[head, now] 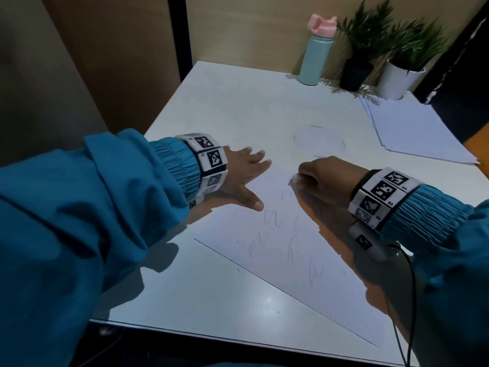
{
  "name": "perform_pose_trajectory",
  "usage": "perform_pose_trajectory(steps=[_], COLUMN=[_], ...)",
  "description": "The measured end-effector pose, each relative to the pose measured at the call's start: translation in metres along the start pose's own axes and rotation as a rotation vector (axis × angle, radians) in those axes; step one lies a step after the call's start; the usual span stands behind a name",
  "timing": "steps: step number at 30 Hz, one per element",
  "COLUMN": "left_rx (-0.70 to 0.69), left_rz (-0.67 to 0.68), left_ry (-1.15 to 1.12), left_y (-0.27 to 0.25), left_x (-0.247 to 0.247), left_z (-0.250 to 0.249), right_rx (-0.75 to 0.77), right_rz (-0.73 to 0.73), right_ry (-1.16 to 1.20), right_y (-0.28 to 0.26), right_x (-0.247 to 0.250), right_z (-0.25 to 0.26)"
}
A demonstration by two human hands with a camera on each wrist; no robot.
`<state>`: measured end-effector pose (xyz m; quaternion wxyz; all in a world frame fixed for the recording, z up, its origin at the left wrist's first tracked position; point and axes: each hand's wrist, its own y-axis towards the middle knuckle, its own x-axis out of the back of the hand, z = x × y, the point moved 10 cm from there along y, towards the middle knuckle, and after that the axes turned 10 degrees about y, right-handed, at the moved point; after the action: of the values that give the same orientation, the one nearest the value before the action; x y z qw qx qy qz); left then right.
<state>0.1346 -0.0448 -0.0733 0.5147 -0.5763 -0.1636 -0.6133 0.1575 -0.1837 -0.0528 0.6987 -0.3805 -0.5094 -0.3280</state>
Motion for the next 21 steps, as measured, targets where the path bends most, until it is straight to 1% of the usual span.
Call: perform_pose_trajectory(steps=[4, 7, 10, 13, 18, 20, 21], left_rx=[-0.018, -0.018, -0.020, -0.057, -0.098, -0.086, -0.078], left_rz=[0.028, 0.048, 0.021, -0.022, -0.010, -0.015, -0.021], left_ry=[0.008, 0.035, 0.036, 0.054, -0.012, 0.015, 0.032], left_y=[-0.003, -0.007, -0.009, -0.007, -0.007, -0.007, -0.006], left_x=[-0.007, -0.014, -0.013, -0.009, -0.009, -0.010, -0.010], left_z=[-0.003, -0.012, -0.014, -0.017, -0.022, -0.022, -0.021], right_rx=[0.128, 0.168, 0.216, 0.157, 0.199, 0.184, 0.148], right_rz=[-0.081, -0.081, -0.070, -0.020, 0.112, 0.062, 0.033], right_ry=[0.152, 0.105, 0.007, -0.081, -0.040, -0.041, -0.046], right_y=[-0.006, 0.000, 0.012, 0.020, 0.008, 0.013, 0.018], right_x=[0.022, 0.030, 0.030, 0.023, -0.003, 0.005, 0.012], right_z=[0.022, 0.040, 0.056, 0.058, 0.078, 0.069, 0.060])
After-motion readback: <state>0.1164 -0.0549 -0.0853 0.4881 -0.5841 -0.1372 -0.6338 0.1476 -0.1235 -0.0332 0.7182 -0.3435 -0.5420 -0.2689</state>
